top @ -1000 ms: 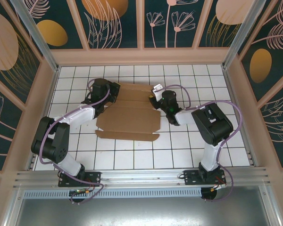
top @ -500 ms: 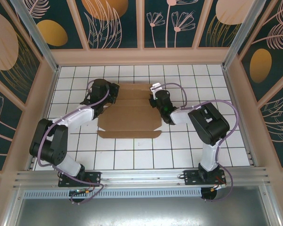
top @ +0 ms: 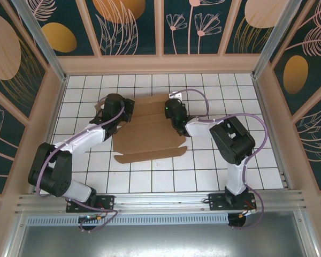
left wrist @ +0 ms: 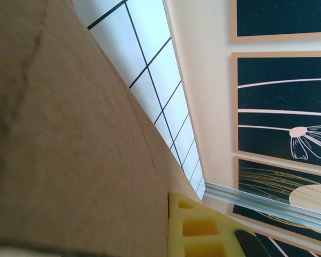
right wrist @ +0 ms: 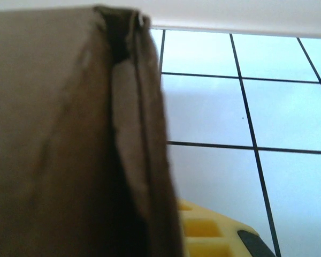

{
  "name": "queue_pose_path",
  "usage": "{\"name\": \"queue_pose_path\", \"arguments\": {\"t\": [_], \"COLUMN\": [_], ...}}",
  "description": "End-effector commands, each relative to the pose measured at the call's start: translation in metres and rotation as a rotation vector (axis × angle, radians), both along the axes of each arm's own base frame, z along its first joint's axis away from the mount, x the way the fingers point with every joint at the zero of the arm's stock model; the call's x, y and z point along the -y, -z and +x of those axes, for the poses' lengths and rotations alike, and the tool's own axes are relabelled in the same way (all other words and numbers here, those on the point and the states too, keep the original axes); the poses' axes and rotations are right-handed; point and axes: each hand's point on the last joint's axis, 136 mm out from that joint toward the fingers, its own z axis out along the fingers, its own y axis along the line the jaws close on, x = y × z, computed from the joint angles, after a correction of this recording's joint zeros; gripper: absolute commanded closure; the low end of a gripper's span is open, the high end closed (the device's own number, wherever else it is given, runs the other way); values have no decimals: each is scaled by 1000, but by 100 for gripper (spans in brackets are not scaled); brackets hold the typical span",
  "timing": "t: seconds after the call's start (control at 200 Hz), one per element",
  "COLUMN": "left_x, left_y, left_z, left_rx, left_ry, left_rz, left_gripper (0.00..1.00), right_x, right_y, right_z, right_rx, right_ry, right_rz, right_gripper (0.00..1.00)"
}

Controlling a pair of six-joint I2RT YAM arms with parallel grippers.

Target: Fold the paper box

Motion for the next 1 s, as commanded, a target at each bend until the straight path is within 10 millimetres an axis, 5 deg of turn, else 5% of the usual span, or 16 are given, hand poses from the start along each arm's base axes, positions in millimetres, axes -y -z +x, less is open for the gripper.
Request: {"name": "queue_pose_path", "arguments": {"t": [0.0, 0.33, 0.691, 0.996], "left_x": [10, 8, -15, -21], "left_y": [17, 18, 27, 61], "left_z": [-37, -69, -93, -100], "left_rx": [-111, -127, -106, -109], "left_ry": [59, 47, 23, 11], "left_rz": [14, 18, 65, 67], "left_gripper": [100, 100, 100, 100], "right_x": [55, 49, 30, 11], "right_y": [28, 28, 23, 7], "right_z": [-13, -41, -79, -85], "right_rx": [-72, -104, -100, 3], "right_ry": [209, 303, 116, -59], "right_rz": [-190, -235, -95, -31], "right_gripper": [100, 100, 100, 72]}}
